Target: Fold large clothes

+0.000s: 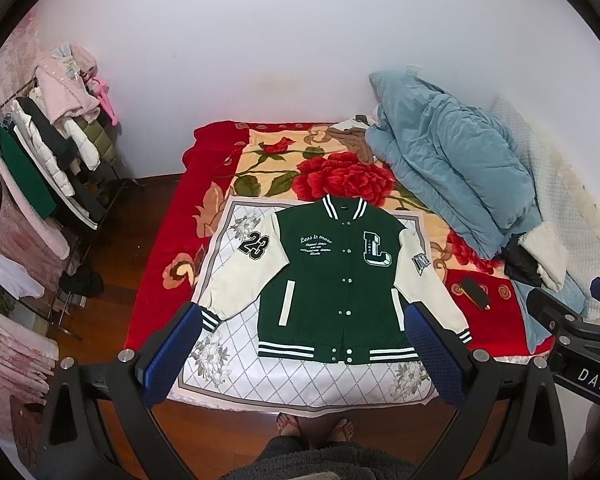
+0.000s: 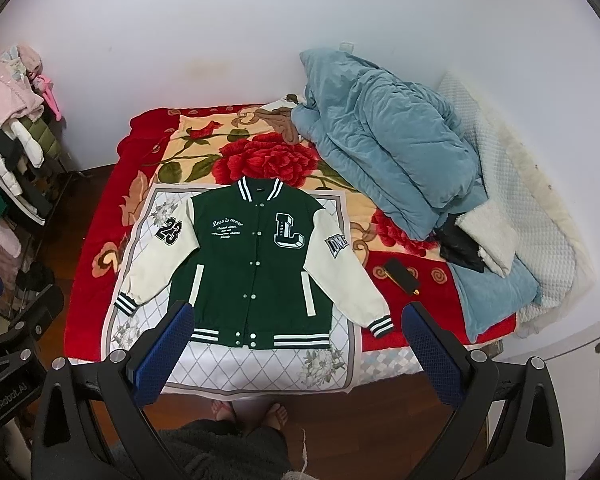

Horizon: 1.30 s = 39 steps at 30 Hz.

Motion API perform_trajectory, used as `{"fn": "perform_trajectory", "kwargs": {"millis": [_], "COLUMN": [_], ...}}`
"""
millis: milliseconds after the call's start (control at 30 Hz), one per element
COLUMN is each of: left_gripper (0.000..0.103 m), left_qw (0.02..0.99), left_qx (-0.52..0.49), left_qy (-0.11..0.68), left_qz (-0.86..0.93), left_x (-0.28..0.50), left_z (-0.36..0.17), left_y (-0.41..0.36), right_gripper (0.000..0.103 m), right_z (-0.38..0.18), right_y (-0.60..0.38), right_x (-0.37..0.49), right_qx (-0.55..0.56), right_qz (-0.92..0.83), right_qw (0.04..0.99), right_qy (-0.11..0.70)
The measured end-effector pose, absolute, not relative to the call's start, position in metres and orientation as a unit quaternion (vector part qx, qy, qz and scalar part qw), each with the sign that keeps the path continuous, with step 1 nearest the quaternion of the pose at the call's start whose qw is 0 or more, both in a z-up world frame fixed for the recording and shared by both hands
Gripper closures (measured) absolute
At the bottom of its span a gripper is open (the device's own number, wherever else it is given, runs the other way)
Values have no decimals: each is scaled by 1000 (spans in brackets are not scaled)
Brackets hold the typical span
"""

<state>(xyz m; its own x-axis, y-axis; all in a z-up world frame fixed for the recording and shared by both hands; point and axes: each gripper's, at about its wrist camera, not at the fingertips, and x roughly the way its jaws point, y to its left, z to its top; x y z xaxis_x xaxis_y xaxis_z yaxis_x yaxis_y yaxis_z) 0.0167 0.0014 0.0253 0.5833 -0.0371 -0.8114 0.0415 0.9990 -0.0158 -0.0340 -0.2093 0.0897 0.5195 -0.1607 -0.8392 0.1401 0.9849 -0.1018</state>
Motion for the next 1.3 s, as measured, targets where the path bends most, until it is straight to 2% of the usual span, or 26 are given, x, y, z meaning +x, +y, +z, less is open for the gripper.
{"fn": "perform_trajectory", "kwargs": {"millis": [233, 367, 533, 600, 667, 833, 1033, 1233, 1300], "left_gripper": [0, 0, 0, 0, 0, 0, 0, 0, 0], "left_qw": [900, 914, 911, 901, 885, 854, 810, 773, 764], "left_qx": [15, 31, 80, 94, 103, 110, 127, 146, 143], "left_qy": [436, 404, 403, 420, 448, 499, 562, 605, 617], "left_qz": [-16, 14, 40, 53, 67, 97, 112, 121, 123], "left_x": [28, 56, 102, 119, 144, 194, 253, 289, 299], "left_z": [6, -26, -94, -125, -168, -255, -362, -464, -490], "left_y": [2, 7, -10, -21, -36, -81, -126, -151, -157], "right_gripper": [0, 0, 0, 3, 14, 15, 15, 15, 21], "right_z": [86, 52, -33, -75, -119, -252, -446, -595, -621], "right_y": [-209, -228, -289, -326, -360, -452, -523, -550, -555], "right_x": [-25, -11, 17, 27, 35, 44, 60, 66, 62], "right_qx": [1, 29, 95, 134, 162, 264, 399, 530, 574], "right_qz": [-105, -122, -184, -214, -241, -281, -267, -292, -312], "right_qw": [870, 874, 845, 824, 799, 730, 637, 567, 540], "right_qy": [482, 469, 494, 507, 527, 565, 603, 559, 531]}}
